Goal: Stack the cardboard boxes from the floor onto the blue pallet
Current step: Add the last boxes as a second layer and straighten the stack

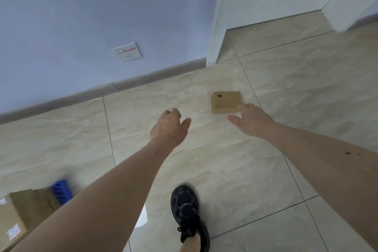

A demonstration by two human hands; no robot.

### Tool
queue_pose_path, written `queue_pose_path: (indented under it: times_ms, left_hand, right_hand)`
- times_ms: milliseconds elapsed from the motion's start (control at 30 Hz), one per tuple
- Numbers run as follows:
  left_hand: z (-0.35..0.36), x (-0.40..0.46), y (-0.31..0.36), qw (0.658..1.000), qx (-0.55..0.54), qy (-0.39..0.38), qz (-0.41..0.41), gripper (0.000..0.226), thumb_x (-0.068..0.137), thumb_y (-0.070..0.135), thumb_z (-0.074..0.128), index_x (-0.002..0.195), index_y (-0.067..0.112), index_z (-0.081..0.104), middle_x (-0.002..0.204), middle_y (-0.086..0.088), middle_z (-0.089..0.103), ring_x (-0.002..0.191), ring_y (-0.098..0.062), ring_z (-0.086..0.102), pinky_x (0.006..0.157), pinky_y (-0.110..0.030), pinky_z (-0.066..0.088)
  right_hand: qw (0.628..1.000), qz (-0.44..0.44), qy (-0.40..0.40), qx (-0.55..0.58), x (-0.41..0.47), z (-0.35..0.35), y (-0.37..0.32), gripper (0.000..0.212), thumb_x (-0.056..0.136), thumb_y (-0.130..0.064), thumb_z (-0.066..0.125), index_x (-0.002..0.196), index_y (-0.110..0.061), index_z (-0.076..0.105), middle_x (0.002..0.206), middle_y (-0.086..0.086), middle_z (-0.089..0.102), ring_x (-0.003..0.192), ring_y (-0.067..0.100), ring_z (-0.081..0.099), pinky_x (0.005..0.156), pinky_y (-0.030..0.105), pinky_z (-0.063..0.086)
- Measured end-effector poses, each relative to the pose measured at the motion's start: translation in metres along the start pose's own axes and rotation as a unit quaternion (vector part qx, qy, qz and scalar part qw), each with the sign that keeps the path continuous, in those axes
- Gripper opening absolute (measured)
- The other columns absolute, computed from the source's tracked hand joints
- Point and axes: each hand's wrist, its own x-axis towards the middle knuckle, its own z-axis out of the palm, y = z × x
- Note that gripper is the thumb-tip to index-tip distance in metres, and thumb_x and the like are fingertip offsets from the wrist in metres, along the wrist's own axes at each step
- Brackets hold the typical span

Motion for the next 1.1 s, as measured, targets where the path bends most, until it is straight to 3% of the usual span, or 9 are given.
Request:
queue_pose_path:
  times_ms: [300,467,767,967,1100]
  left_hand:
    - [0.07,0.079,0.061,0.998,0.009,-0.063,-0.024,0.044,0.096,0.05,0.041,0.124,0.017,0.05,0.12,-0.002,0.052,0.11,-0.023,0.055,0.08,-0.035,0.041]
    - [0.124,0.125,0.084,0.993,-0.024,-0.073,-0.086,0.044,0.097,0.049,0.039,0.125,0.018,0.048,0.123,-0.001,0.052,0.113,-0.023,0.053,0.082,-0.035,0.039]
    - [0.235,0.191,0.114,0.973,-0.104,-0.097,-0.183,0.054,0.097,0.054,0.032,0.128,0.013,0.048,0.125,-0.007,0.054,0.115,-0.026,0.052,0.086,-0.039,0.042]
    - [0.272,0.223,0.12,0.952,-0.16,-0.13,-0.227,0.073,0.094,0.066,0.023,0.131,0.008,0.048,0.128,-0.013,0.053,0.119,-0.031,0.05,0.091,-0.041,0.04]
    - [0.275,0.24,0.122,0.927,-0.248,-0.101,-0.262,0.075,0.093,0.066,0.026,0.136,0.006,0.038,0.136,-0.018,0.049,0.127,-0.035,0.045,0.101,-0.043,0.035]
  right_hand:
    - [0.999,-0.011,-0.017,-0.035,0.119,-0.008,0.054,0.061,0.093,-0.051,0.051,0.137,-0.009,0.044,0.135,0.014,0.045,0.122,0.035,0.045,0.097,0.047,0.044]
    - [0.992,-0.054,-0.046,-0.102,0.192,-0.004,0.079,0.066,0.093,-0.054,0.049,0.144,-0.015,0.034,0.144,0.011,0.038,0.129,0.035,0.038,0.1,0.047,0.037]
    - [0.979,-0.097,-0.101,-0.151,0.301,0.036,0.114,0.062,0.096,-0.05,0.043,0.147,-0.017,0.033,0.148,0.009,0.039,0.134,0.034,0.033,0.105,0.047,0.034]
    - [0.98,-0.098,-0.12,-0.128,0.341,0.065,0.113,0.056,0.095,-0.055,0.035,0.134,-0.016,0.046,0.133,0.011,0.053,0.123,0.034,0.045,0.1,0.049,0.041]
    - [0.985,-0.079,-0.124,-0.086,0.35,0.075,0.111,0.064,0.093,-0.061,0.038,0.13,-0.01,0.048,0.128,0.013,0.056,0.118,0.034,0.05,0.095,0.043,0.043]
